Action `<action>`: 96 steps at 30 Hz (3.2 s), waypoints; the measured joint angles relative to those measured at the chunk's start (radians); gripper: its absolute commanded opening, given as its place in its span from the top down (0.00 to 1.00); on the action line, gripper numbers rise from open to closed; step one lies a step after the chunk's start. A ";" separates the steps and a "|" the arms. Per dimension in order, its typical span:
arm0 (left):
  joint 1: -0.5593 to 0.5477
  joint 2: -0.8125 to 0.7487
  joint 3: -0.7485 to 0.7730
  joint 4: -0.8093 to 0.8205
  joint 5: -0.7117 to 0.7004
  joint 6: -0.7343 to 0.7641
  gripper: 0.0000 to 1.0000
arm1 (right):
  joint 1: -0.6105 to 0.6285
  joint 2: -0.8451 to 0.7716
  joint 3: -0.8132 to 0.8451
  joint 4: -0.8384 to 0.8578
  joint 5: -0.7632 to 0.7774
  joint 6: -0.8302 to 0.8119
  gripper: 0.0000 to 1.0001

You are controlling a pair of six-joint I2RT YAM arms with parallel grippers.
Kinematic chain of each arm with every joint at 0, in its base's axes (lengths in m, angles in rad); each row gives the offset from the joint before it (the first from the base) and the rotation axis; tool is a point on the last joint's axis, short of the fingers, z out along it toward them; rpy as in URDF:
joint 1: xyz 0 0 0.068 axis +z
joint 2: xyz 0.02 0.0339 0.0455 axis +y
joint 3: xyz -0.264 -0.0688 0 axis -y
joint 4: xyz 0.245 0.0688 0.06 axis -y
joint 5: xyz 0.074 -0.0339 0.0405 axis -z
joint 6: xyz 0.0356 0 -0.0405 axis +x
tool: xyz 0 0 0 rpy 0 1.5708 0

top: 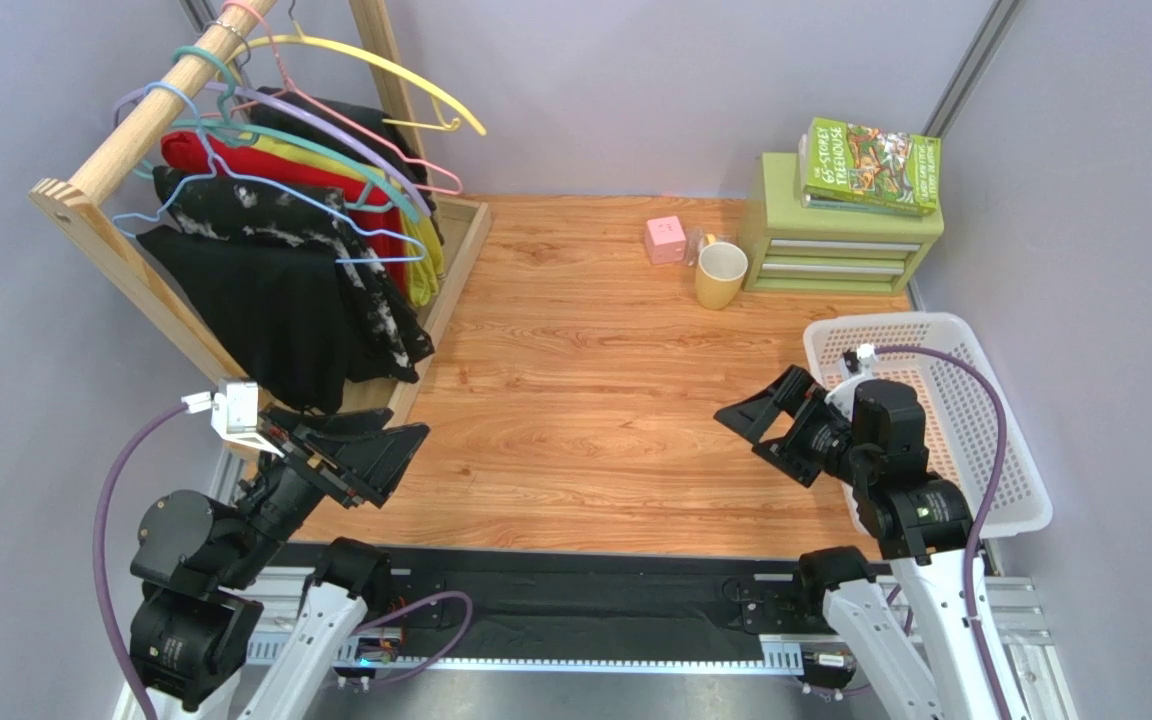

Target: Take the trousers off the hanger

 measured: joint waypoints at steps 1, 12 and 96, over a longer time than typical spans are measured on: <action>0.000 0.000 0.010 -0.020 -0.001 0.004 0.00 | 0.000 0.001 0.002 0.001 0.000 -0.002 0.00; 0.000 0.250 0.300 -0.196 -0.114 0.049 0.05 | 0.000 0.004 0.013 0.174 -0.188 -0.066 0.00; 0.224 0.893 0.493 0.252 -0.687 -0.267 1.00 | 0.000 0.455 0.642 -0.045 -0.220 -0.222 0.00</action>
